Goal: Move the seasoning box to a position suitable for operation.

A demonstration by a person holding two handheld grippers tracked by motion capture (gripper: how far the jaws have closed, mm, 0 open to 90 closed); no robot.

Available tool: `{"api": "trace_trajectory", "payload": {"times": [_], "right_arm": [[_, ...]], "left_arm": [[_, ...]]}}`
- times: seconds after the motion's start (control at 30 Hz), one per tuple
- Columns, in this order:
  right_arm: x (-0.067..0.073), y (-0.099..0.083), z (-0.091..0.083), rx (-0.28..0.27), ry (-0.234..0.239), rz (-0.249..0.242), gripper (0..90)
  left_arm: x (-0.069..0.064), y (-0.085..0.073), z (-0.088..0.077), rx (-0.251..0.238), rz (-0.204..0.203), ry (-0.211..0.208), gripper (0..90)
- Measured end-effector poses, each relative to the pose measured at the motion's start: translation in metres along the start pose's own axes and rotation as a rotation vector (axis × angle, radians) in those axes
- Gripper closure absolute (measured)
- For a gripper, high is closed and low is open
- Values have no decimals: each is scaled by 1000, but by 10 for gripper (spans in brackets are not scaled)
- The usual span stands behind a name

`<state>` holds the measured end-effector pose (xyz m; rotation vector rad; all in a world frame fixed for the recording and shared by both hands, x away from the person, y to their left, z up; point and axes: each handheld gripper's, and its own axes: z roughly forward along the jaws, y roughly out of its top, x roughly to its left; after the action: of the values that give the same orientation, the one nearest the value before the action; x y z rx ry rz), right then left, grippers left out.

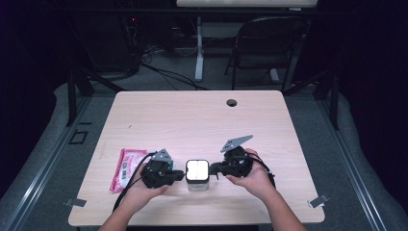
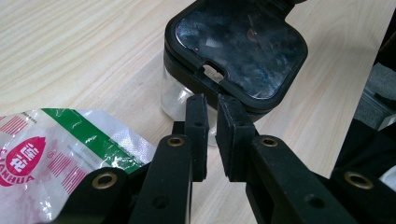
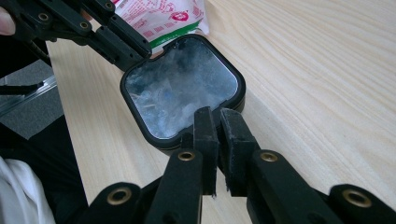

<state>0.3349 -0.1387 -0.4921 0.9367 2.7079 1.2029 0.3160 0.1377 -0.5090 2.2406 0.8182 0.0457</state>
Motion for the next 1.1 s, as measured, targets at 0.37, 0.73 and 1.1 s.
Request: {"api": "trace_trajectory", "payload": {"times": [0.37, 0.73, 1.1], "right_arm": [[-3, -2, 0, -10, 15, 20, 862], [2, -4, 0, -13, -21, 8, 858], [5, -5, 1, -23, -31, 17, 761]], "left_arm": [[0, 3, -5, -29, -17, -20, 829], [-8, 10, -6, -36, 19, -22, 809], [-10, 13, -7, -42, 28, -17, 783]]}}
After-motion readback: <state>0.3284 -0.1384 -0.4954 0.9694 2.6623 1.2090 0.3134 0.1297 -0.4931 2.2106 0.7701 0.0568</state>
